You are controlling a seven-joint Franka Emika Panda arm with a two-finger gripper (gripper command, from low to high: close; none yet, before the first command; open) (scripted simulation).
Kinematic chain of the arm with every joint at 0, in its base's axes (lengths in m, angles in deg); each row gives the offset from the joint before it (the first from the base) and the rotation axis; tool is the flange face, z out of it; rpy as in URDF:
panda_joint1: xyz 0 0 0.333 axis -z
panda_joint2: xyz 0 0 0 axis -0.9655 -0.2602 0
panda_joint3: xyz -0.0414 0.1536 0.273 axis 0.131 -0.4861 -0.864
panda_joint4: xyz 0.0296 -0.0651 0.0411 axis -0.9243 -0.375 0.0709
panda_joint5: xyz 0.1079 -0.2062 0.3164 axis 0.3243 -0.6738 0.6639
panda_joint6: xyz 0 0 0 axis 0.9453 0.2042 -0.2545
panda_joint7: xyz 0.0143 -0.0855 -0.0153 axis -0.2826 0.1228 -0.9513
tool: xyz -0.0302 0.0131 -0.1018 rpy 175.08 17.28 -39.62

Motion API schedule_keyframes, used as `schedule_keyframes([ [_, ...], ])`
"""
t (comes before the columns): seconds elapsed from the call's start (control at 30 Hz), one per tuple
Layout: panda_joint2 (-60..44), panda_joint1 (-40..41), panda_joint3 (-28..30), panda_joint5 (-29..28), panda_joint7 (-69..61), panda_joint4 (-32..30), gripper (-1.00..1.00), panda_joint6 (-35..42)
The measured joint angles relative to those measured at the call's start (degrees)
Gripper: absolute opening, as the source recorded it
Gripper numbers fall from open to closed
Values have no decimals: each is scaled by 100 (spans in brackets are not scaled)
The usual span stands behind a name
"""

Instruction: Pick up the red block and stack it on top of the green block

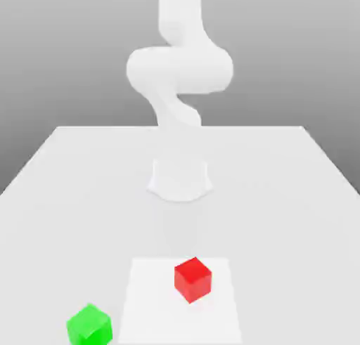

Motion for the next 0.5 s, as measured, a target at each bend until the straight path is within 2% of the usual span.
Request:
schedule_keyframes([
  [0.27, -1580, 968, -1050, -588, 2223, -819, 0, -827],
  [0.5, -2924, 1455, -1493, -923, 3998, -1519, 0, -1539],
])
